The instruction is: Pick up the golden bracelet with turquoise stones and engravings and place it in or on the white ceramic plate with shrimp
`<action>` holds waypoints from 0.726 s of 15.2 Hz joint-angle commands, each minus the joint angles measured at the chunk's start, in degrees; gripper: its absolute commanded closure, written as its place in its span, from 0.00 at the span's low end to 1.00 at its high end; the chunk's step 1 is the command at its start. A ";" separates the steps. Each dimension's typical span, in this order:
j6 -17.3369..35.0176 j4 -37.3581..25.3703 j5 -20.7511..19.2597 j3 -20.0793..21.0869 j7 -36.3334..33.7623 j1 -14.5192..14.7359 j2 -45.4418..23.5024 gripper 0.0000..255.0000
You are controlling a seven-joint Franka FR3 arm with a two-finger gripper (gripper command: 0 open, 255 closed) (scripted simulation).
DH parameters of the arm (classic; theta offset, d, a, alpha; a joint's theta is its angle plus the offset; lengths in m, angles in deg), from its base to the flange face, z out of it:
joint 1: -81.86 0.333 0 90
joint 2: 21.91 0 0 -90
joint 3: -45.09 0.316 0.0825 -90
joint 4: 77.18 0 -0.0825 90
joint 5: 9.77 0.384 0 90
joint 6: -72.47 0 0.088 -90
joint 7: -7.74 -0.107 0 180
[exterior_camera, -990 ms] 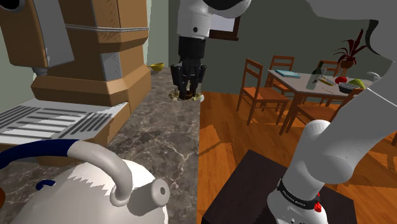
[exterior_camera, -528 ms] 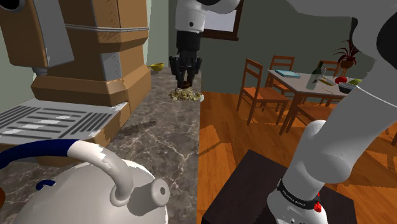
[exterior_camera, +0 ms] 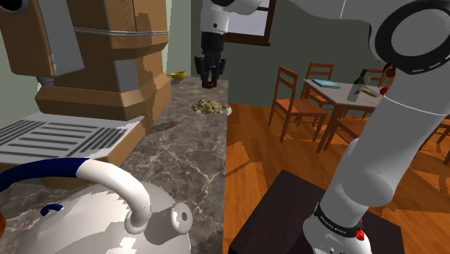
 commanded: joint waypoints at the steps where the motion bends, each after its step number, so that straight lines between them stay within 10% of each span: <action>1: -0.59 -3.74 -0.34 -1.09 2.06 -0.98 -3.36 1.00; 11: 3.79 -2.11 -0.51 -2.14 4.64 -2.09 -6.34 1.00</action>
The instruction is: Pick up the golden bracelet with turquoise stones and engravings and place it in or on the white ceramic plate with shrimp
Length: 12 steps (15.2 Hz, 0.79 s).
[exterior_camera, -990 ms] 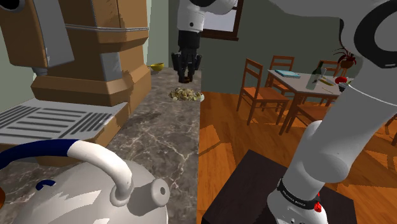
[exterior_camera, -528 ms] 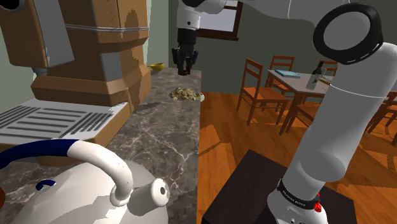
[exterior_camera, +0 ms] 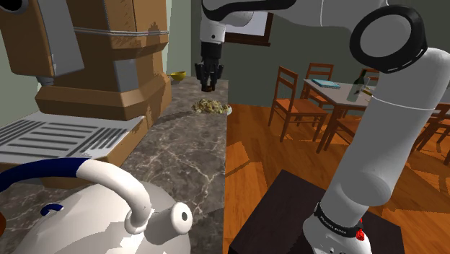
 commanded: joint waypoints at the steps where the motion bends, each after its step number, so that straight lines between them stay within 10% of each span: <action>1: 1.65 1.74 0.01 0.02 0.12 0.03 0.11 1.00; 12: 6.41 6.77 0.08 0.05 0.51 0.06 0.37 1.00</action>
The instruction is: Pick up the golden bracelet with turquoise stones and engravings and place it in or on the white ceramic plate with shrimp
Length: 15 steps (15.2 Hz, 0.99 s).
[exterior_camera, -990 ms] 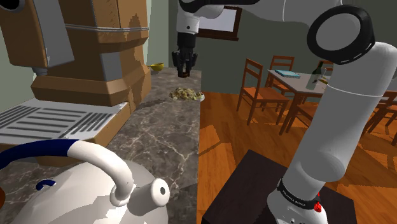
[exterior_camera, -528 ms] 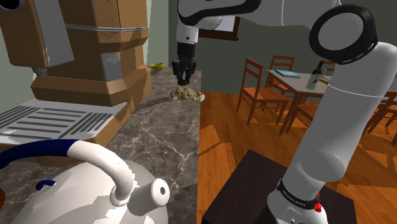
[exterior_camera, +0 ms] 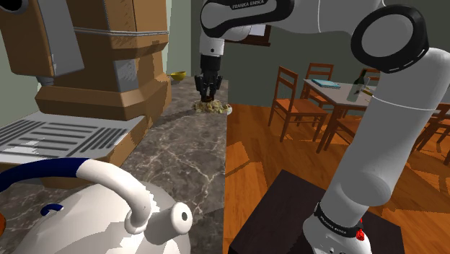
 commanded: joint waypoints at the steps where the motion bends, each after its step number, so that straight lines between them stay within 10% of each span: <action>1: 0.02 0.02 0.00 0.00 0.01 0.00 0.01 1.00; 2: 0.01 0.01 0.00 0.00 0.00 0.00 0.00 1.00; 3: 0.01 0.01 0.00 0.00 0.00 0.00 0.00 0.00; 15: -7.54 -8.59 -0.11 -0.27 -0.15 -0.30 -1.06 0.00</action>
